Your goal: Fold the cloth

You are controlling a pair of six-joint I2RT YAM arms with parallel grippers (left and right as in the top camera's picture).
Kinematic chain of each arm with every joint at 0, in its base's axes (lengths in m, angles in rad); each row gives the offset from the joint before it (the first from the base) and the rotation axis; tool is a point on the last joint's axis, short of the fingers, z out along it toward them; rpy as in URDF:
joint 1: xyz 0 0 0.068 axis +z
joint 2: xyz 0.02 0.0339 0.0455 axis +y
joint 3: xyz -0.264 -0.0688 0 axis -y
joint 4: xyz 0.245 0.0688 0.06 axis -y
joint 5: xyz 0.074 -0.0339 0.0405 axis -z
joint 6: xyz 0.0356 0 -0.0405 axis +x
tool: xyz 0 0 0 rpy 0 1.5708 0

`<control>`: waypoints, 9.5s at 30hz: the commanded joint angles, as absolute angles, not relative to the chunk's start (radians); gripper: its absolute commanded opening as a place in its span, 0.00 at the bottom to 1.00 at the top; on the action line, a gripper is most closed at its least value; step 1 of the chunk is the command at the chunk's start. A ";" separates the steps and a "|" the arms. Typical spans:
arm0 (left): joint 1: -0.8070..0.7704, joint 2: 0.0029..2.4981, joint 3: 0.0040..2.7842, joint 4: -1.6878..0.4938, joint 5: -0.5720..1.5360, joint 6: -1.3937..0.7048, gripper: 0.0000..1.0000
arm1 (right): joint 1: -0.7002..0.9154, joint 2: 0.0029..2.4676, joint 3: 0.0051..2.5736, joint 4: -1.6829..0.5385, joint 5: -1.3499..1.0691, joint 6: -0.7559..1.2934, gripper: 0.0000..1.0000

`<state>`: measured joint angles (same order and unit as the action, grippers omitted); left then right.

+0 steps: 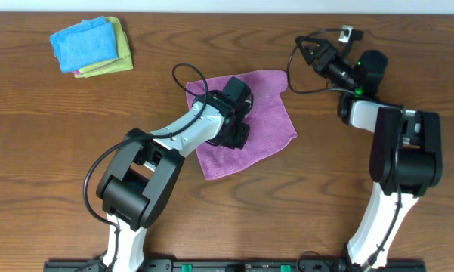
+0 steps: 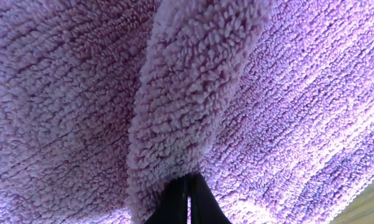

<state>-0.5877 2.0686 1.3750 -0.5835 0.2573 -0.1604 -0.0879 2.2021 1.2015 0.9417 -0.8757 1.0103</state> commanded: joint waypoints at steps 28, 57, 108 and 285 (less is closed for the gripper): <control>-0.582 2.122 1.641 -0.772 0.114 -0.105 0.06 | -0.147 2.129 1.557 -0.297 -0.702 0.265 0.85; -0.403 2.066 1.644 -0.968 0.111 -0.134 0.06 | 0.183 1.928 1.459 -0.953 -0.104 -0.064 0.02; -0.513 1.684 0.911 -0.437 0.232 -0.471 0.06 | 0.233 1.688 0.880 -0.302 -0.179 0.134 0.02; 0.032 1.566 0.627 -0.422 0.648 -0.372 0.06 | 0.127 1.627 0.543 -0.121 -0.805 0.605 0.02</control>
